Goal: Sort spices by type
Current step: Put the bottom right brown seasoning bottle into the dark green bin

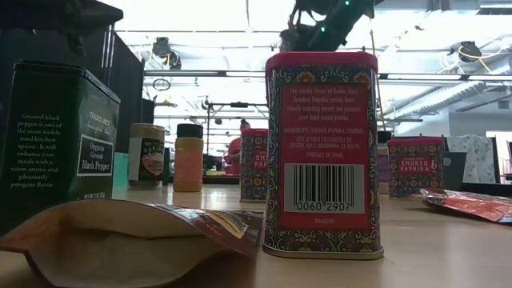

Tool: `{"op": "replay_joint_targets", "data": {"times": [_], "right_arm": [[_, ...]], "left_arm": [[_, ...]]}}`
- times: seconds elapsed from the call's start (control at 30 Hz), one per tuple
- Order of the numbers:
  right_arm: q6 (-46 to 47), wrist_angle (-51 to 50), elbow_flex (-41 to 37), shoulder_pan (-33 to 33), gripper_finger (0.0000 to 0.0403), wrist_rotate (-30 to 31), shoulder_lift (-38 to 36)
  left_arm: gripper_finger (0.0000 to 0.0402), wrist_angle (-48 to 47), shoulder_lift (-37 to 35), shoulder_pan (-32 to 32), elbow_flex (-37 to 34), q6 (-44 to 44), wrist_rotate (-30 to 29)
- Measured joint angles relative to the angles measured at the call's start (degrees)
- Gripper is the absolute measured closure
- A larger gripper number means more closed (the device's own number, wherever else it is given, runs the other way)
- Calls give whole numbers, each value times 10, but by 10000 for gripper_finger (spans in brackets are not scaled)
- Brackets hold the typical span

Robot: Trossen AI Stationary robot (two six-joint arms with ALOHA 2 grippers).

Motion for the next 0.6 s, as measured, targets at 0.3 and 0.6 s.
{"op": "replay_joint_targets", "data": {"times": [0.3,0.6], "right_arm": [[-9,-98,0,-16,154,7,-8],[24,-216,0,-22,154,26,-69]], "left_arm": [[372,-1,0,0,0,0,6],[372,-13,0,0,0,-15,8]]}}
